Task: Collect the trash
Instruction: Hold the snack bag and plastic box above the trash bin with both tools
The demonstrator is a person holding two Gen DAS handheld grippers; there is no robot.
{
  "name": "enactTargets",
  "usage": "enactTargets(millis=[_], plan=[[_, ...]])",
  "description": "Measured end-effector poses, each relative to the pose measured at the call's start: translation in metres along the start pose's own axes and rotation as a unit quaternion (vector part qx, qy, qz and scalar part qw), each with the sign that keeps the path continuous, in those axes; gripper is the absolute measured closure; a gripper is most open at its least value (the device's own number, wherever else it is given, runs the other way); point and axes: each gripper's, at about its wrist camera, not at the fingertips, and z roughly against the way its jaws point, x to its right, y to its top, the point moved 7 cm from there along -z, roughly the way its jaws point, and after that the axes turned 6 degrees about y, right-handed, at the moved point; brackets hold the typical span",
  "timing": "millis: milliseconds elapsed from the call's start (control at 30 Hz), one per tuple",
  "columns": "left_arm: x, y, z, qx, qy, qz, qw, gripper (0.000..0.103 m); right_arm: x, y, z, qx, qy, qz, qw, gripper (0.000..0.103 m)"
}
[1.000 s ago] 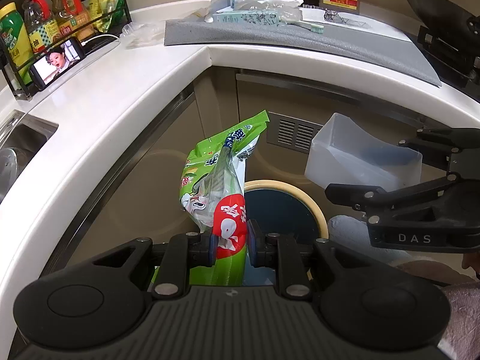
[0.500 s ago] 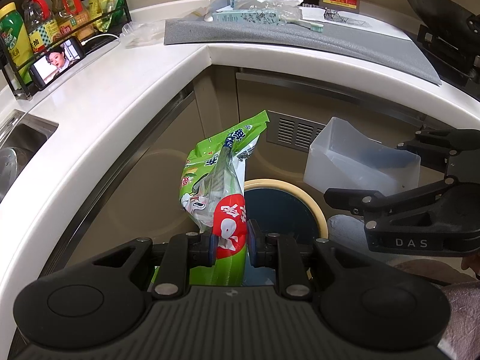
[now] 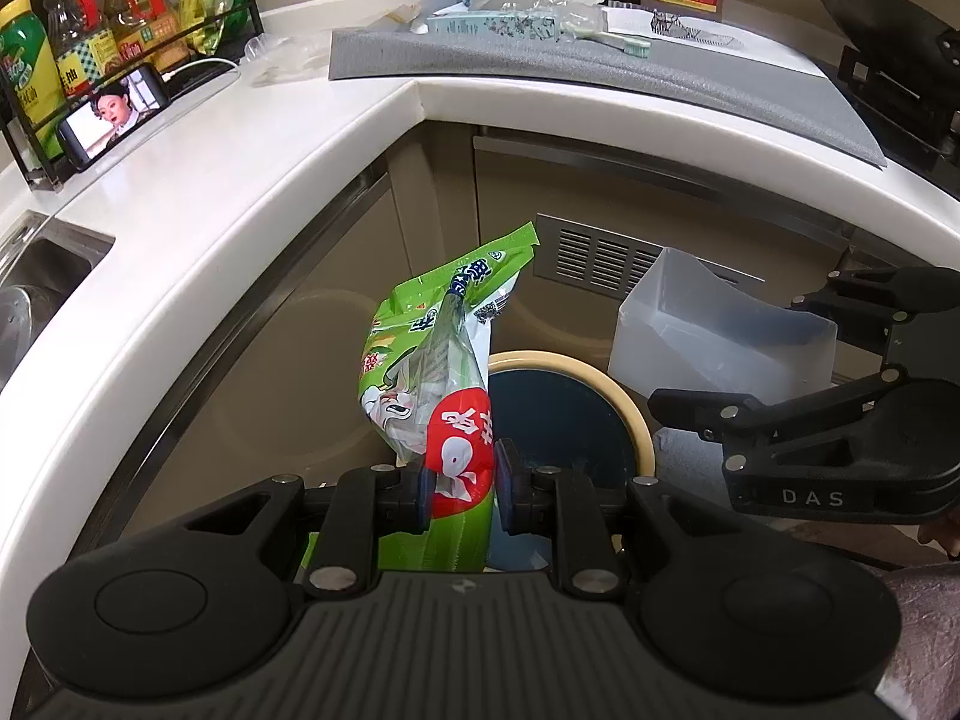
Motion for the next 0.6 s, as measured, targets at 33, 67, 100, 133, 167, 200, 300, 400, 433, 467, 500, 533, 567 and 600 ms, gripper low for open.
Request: enactTargets(millis=[33, 67, 100, 133, 167, 200, 300, 400, 433, 467, 500, 533, 567, 600], plan=[[0.000, 0.000, 0.000, -0.001, 0.000, 0.001, 1.0000, 0.080, 0.000, 0.000, -0.001, -0.002, 0.000, 0.000, 1.000, 0.038], [0.000, -0.001, -0.001, -0.002, 0.000, 0.001, 1.0000, 0.080, 0.000, -0.001, -0.001, -0.003, 0.000, 0.000, 1.000, 0.038], [0.000, -0.001, -0.001, -0.003, 0.000, 0.002, 1.0000, 0.080, 0.000, -0.001, -0.002, -0.005, 0.000, 0.001, 1.000, 0.038], [-0.001, -0.001, -0.001, -0.003, 0.000, 0.003, 1.0000, 0.080, 0.000, -0.002, -0.003, -0.007, 0.000, 0.002, 1.000, 0.038], [-0.001, -0.001, -0.001, -0.003, 0.000, 0.003, 1.0000, 0.080, 0.000, -0.002, -0.003, -0.008, 0.000, 0.003, 1.000, 0.038], [-0.001, -0.001, -0.001, -0.003, 0.000, 0.004, 1.0000, 0.080, 0.000, -0.002, -0.004, -0.009, 0.001, 0.003, 1.000, 0.038], [-0.001, -0.002, -0.001, -0.005, 0.000, 0.005, 1.0000, 0.080, 0.001, -0.004, -0.006, -0.012, 0.001, 0.004, 1.000, 0.038], [-0.001, -0.003, -0.002, -0.008, -0.002, 0.007, 0.9999, 0.080, 0.002, -0.006, -0.008, -0.016, 0.001, 0.002, 1.000, 0.038], [-0.002, -0.003, -0.002, -0.009, -0.002, 0.009, 0.9999, 0.080, 0.003, -0.007, -0.009, -0.017, 0.000, 0.001, 1.000, 0.038], [-0.002, -0.002, -0.003, -0.011, -0.003, 0.011, 0.9999, 0.080, 0.004, -0.007, -0.010, -0.019, 0.000, 0.000, 1.000, 0.038], [-0.002, -0.002, -0.004, -0.013, -0.005, 0.013, 0.9998, 0.080, 0.005, -0.008, -0.011, -0.021, 0.000, -0.002, 1.000, 0.038], [-0.002, -0.002, -0.005, -0.015, -0.006, 0.013, 0.9998, 0.080, 0.006, -0.008, -0.012, -0.023, 0.000, -0.005, 1.000, 0.038], [-0.002, -0.002, -0.006, -0.018, -0.007, 0.014, 0.9997, 0.080, 0.006, -0.009, -0.013, -0.025, 0.001, -0.006, 1.000, 0.038], [-0.002, -0.002, -0.007, -0.020, -0.007, 0.014, 0.9997, 0.080, 0.007, -0.009, -0.013, -0.025, 0.002, -0.006, 1.000, 0.038]])
